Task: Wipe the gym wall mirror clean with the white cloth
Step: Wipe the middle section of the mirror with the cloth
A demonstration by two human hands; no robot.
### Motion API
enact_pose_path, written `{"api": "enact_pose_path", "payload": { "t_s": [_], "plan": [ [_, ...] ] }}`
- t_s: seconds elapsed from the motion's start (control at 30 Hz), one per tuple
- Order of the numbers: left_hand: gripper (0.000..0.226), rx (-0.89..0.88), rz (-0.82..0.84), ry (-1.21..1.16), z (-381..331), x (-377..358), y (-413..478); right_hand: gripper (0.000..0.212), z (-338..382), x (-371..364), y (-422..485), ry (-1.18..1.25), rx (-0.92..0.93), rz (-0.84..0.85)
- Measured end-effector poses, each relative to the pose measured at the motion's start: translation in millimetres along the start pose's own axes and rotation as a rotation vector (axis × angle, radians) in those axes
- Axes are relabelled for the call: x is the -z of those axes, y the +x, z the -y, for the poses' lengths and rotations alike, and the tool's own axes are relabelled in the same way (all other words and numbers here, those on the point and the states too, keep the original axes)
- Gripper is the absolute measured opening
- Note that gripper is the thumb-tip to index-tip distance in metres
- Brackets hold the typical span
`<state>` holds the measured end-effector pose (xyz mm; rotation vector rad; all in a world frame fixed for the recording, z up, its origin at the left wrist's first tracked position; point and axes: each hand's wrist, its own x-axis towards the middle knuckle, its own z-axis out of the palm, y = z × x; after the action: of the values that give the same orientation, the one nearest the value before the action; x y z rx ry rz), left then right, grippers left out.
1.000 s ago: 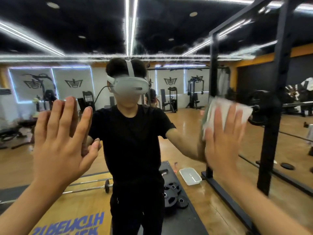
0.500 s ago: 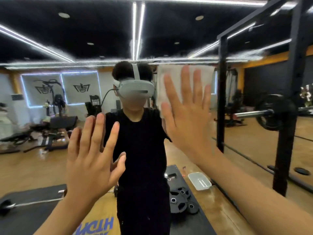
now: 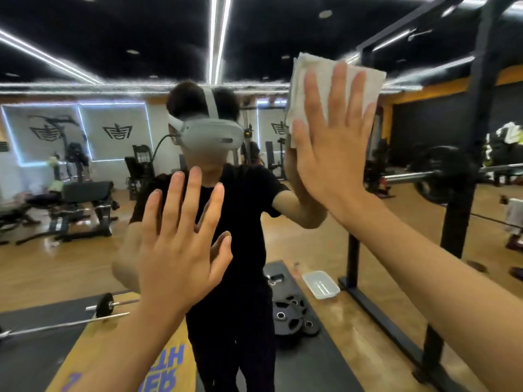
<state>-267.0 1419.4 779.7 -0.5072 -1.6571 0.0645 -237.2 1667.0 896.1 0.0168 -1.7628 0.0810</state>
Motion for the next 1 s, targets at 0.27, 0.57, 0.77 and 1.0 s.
{"api": "enact_pose_path", "payload": {
  "t_s": [0.27,0.57,0.77,1.0],
  "plan": [
    [0.066,-0.012,-0.007,-0.019,4.2,0.2,-2.1,0.06,8.8,-32.6,-196.1,-0.038,0.504,0.229],
    [0.066,0.011,-0.013,0.009,-2.3,-2.3,-1.6,0.06,-166.0,0.3,-180.3,-0.018,-0.483,0.081],
    [0.064,-0.004,-0.011,0.008,-0.5,-3.7,-0.9,0.06,21.2,-36.5,-166.5,0.086,-0.389,0.034],
    [0.063,-0.037,-0.051,-0.029,7.1,-1.3,-2.9,0.057,-14.5,-37.1,-198.3,0.047,0.445,0.154]
  ]
}}
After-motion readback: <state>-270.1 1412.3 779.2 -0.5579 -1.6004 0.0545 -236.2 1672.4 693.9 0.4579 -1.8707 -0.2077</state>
